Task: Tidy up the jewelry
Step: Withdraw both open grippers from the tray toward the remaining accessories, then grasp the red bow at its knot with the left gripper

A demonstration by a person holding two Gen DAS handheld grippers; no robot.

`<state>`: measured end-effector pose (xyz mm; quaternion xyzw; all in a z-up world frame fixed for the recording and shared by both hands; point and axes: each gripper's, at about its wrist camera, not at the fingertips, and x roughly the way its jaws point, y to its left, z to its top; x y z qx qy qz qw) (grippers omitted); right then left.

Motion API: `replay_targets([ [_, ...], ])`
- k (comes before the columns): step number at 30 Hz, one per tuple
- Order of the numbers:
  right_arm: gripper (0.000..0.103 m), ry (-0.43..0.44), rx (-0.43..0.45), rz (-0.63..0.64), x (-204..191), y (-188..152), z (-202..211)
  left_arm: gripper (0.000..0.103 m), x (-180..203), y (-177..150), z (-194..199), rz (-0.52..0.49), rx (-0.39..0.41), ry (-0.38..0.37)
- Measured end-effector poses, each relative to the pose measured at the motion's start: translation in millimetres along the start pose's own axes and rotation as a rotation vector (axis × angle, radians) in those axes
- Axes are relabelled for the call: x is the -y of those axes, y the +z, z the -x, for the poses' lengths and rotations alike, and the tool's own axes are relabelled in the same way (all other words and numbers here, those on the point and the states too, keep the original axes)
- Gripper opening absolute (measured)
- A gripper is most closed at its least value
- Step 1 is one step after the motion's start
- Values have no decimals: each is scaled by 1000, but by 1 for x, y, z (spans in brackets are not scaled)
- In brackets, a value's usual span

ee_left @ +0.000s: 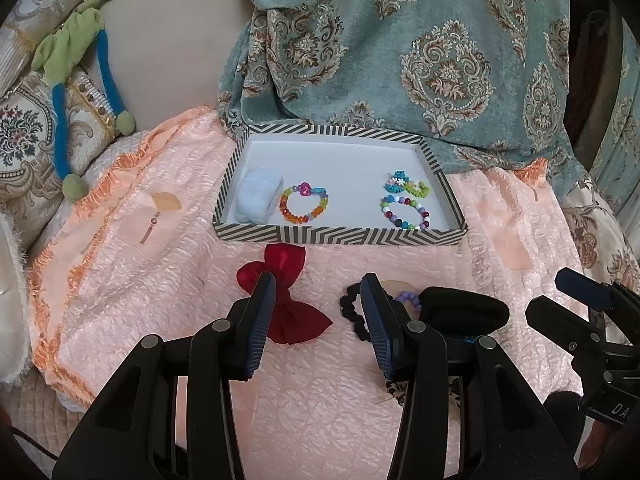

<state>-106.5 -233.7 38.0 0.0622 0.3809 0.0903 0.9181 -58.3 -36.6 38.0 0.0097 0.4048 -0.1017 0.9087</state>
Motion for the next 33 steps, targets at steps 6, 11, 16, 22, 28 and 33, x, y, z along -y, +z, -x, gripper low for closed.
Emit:
replay_targets([
  [6,66,8,-9,6,-2,-1,-4,44,-1,0,-3,10,-11,-3],
  [11,66,8,-14,10,-1,0,-6,44,-2,-1,-6,12,-19,3],
  [16,66,7,-22,7,2,-2,-8,44,-4,-2,-10,19,-34,-2],
  [22,66,7,-37,11,11,0,-11,44,-10,-1,-17,16,-62,-5],
  [28,66,-30,-61,-11,40,0,-14,44,-42,6,-26,95,-117,-50],
  [33,66,0,-116,-64,61,-10,-32,46,-64,3,-43,191,-182,-98],
])
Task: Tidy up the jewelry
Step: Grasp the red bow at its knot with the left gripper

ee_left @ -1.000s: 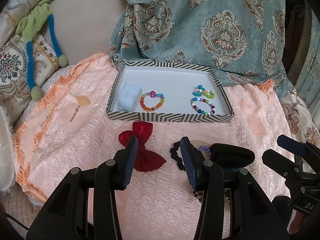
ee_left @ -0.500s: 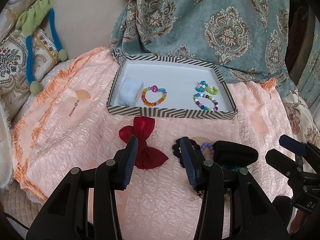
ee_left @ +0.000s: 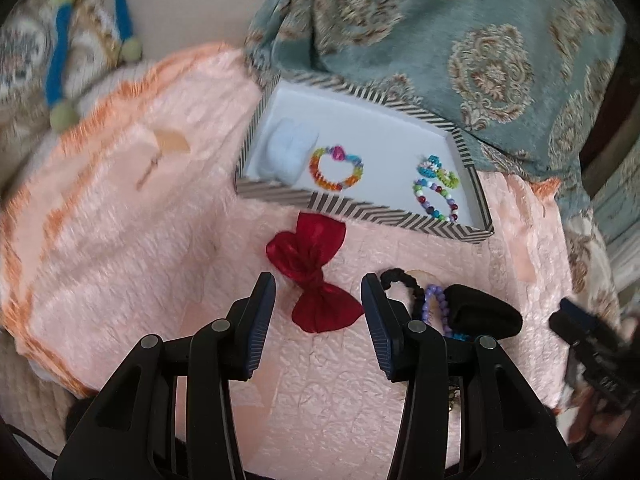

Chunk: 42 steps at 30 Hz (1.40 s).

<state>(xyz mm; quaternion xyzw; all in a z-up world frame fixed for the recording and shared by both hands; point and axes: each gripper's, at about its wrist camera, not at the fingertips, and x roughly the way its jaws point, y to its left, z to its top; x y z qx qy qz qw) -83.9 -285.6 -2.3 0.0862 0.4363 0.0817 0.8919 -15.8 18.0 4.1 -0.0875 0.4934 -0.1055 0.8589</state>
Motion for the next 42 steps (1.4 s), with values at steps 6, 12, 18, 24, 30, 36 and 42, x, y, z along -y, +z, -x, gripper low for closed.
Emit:
replay_targets([
  [6,66,-3,-62,-37,15,-4,-33,58,-13,-1,-26,81,-62,-50],
  [12,54,8,-95,-37,24,-5,-61,59,-11,4,-57,105,-86,-22],
  [18,15,12,-79,-4,21,-7,-67,46,-6,7,-89,75,-88,42],
  [24,10,35,1,-13,20,4,-41,16,0,6,-80,11,-57,67],
  [30,10,53,58,-6,10,17,-20,16,10,11,-53,-30,2,68],
  [36,10,62,67,4,0,25,-18,16,20,16,-40,-64,34,73],
  [42,10,65,76,-1,-1,35,-19,16,23,25,-38,-75,42,77],
])
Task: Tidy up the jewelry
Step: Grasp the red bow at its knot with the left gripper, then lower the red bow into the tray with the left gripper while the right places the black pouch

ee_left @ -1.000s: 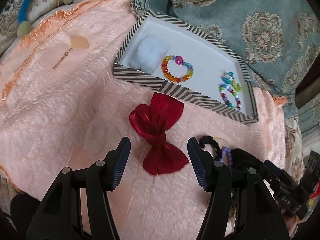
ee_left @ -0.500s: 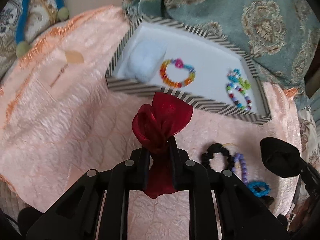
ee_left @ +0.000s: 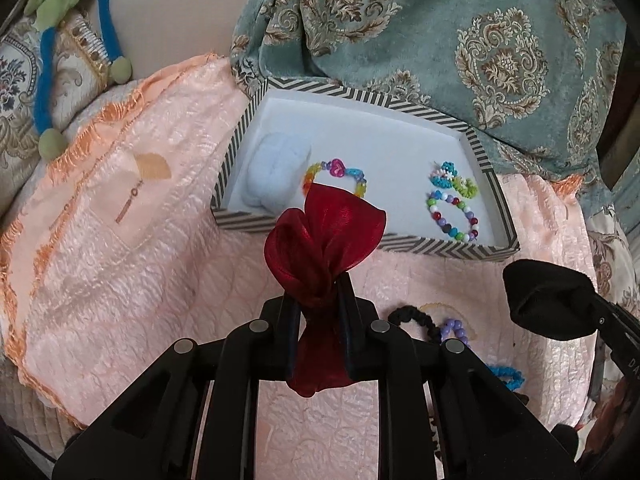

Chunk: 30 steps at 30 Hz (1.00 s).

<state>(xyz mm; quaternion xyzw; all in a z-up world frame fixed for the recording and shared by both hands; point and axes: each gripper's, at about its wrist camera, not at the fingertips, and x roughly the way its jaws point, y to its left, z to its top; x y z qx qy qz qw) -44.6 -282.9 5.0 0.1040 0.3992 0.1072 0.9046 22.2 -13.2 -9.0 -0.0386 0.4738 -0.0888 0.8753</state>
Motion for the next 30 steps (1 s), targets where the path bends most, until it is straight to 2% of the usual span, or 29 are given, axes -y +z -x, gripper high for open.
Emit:
replay_targets([
  [14,10,6,-5,-42,7,39,-40,16,-1,34,-18,-14,-12,0],
  [24,10,20,-18,-117,16,82,-88,16,-12,84,-51,33,-42,-48],
  [30,10,37,-55,-153,15,114,-134,16,-15,120,-83,50,-46,-30],
])
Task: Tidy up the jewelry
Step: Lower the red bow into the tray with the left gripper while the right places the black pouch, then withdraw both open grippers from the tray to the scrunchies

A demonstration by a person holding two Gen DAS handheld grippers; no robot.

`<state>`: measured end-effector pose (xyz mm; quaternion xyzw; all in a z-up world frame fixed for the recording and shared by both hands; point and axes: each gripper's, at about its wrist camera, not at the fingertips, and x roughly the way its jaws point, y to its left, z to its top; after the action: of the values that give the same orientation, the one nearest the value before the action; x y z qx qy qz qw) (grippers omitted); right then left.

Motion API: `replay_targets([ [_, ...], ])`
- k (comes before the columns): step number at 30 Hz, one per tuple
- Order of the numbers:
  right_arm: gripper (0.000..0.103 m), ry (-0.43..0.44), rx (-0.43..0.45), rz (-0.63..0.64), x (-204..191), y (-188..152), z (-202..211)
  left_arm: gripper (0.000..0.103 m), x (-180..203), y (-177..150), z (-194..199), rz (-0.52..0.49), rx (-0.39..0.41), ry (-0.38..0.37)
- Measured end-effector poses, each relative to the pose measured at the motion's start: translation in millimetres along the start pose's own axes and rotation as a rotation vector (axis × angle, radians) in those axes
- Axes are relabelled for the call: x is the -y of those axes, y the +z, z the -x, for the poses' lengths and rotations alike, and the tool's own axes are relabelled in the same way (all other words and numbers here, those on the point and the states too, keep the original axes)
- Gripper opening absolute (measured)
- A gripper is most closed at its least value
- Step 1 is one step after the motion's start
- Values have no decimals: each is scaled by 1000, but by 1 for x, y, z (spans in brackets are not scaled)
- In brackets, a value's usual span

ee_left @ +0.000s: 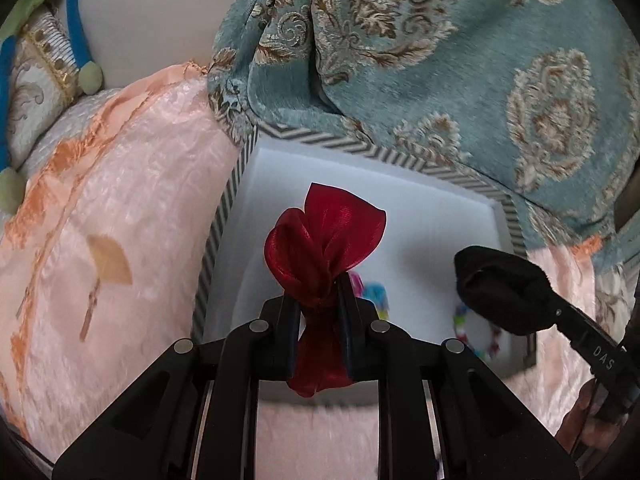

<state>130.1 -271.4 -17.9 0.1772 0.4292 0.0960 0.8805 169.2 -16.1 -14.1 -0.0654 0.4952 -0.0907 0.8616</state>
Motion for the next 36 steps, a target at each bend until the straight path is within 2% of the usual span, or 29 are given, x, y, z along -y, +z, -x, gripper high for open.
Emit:
replay_targets([
  [7,10,14,-52,-31,-3,24,-60,16,-5,31,-50,5,-28,48],
  [9,10,11,-97,-20,-4,24,-77,16,-8,35,-61,15,-39,55],
  [10,15,4,-118,-13,-4,23,-81,21,-9,35,-63,21,-44,58],
  [11,26,-2,-130,-2,-5,22,-82,23,-12,36,-66,26,-48,58],
  [12,33,-8,-127,13,-5,21,-80,33,-13,36,-67,29,-50,53],
  [13,42,-17,-111,26,-4,19,-76,42,-15,35,-68,32,-44,53],
  [15,44,-14,-88,23,-1,16,-66,48,-18,33,-67,46,-32,56],
  [18,44,16,-91,-5,7,13,-51,49,-22,28,-64,69,-37,45],
  [21,44,4,-81,21,6,8,-32,50,-22,21,-51,69,-21,46],
  [27,46,22,-43,52,-7,-6,12,58,-18,0,-13,59,20,57],
  [30,54,13,-28,66,-15,-20,31,58,-12,-13,3,32,32,69],
  [36,56,-4,-12,86,-25,-55,66,58,0,-46,41,-10,79,76],
])
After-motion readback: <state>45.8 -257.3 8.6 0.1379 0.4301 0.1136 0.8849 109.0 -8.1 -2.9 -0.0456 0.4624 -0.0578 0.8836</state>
